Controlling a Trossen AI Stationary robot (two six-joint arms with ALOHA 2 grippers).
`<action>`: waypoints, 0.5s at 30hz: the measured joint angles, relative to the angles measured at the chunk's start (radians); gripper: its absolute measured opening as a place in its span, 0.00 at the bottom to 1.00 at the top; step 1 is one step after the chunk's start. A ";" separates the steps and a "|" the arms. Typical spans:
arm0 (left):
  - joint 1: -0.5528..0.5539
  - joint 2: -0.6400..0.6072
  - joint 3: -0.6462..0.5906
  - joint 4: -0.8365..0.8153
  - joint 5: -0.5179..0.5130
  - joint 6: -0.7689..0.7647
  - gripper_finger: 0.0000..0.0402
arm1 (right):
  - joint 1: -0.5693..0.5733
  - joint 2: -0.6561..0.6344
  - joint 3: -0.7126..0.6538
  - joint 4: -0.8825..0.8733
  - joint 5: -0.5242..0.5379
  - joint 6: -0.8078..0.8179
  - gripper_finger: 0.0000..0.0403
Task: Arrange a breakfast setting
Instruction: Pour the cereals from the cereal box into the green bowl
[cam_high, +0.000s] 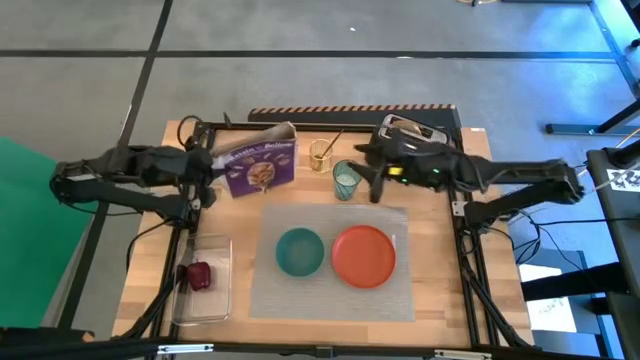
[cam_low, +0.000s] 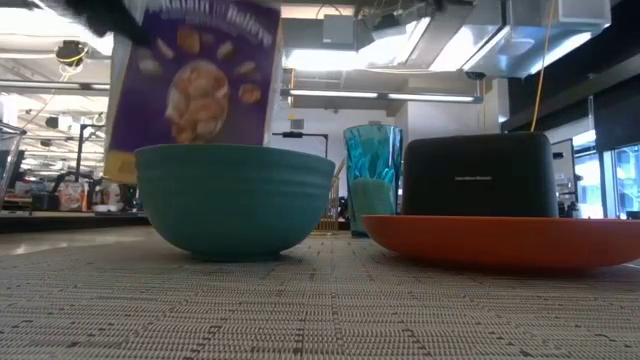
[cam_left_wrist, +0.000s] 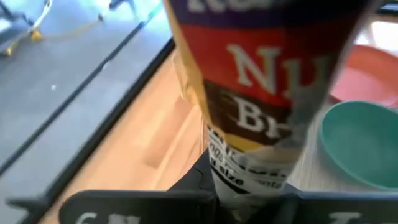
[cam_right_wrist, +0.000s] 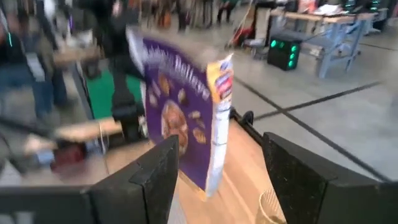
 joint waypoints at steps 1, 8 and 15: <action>0.000 0.022 0.033 -0.011 -0.001 0.022 0.01 | 0.000 0.042 0.073 -0.041 -0.012 -0.029 0.55; 0.000 0.275 0.266 -0.092 -0.006 0.153 0.01 | 0.000 0.304 0.519 -0.248 -0.099 -0.186 0.55; -0.002 0.476 0.451 -0.144 0.026 0.274 0.00 | 0.000 0.488 0.797 -0.343 -0.207 -0.273 0.55</action>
